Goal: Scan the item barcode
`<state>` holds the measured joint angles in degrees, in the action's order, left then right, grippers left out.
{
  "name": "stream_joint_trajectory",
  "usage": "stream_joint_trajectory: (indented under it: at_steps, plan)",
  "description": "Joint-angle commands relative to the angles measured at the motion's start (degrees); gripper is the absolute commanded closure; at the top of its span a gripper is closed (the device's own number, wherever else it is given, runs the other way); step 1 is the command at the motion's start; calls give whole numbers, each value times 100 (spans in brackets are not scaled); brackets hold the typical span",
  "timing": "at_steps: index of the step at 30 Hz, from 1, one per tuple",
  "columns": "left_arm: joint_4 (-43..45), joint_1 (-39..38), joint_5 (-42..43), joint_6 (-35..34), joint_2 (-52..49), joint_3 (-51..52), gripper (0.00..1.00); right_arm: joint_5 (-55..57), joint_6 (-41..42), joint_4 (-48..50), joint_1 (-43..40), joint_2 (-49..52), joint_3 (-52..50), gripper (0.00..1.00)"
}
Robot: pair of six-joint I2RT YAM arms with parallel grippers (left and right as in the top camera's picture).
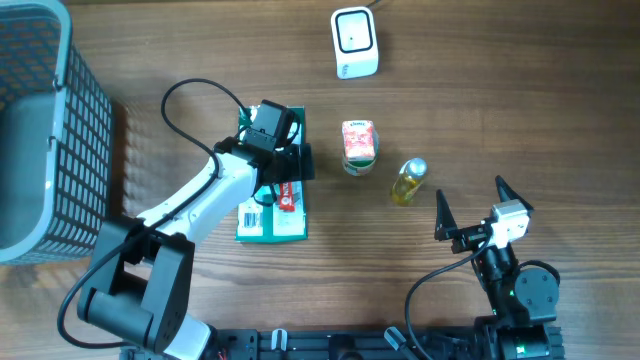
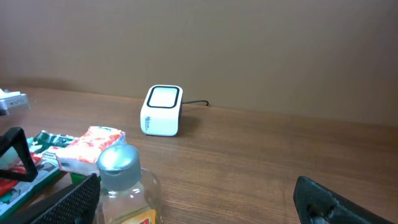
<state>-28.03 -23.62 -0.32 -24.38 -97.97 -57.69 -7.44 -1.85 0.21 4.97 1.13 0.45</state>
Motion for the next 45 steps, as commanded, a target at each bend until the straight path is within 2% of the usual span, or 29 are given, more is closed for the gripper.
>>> stream_joint_trajectory:
  at_steps: [1,8,13,17,22,27,29,33,37,42,45]
  plan:
    - [17,26,111,15,269,-94,0,52,-76,20,-17,-11,-15,0]
    - [26,122,103,164,1121,-170,0,55,-76,20,-17,-11,-15,0]
    - [17,457,136,162,1615,-170,0,55,-74,20,-17,-11,-15,0]
    - [-114,483,494,164,1663,-168,0,55,-76,20,-17,-11,-15,0]
    - [-240,824,-343,162,1665,-168,0,55,-76,20,-17,-11,-15,0]
    - [-247,1937,-367,166,1665,-168,0,55,-76,20,-17,-11,-15,0]
    - [-328,2413,-365,424,1665,-168,0,55,-76,20,-17,-11,-15,0]
    - [-634,2918,-363,492,1665,-168,0,52,-76,20,-17,-11,-15,0]
    - [-874,2990,-507,487,1665,-168,0,55,-76,20,-17,-11,-15,0]
    - [-1064,2990,-1639,474,1663,-166,2,52,-74,20,-17,-11,-15,0]
    - [-1106,2992,-1696,461,1665,-166,0,52,-74,20,-17,-11,-15,0]
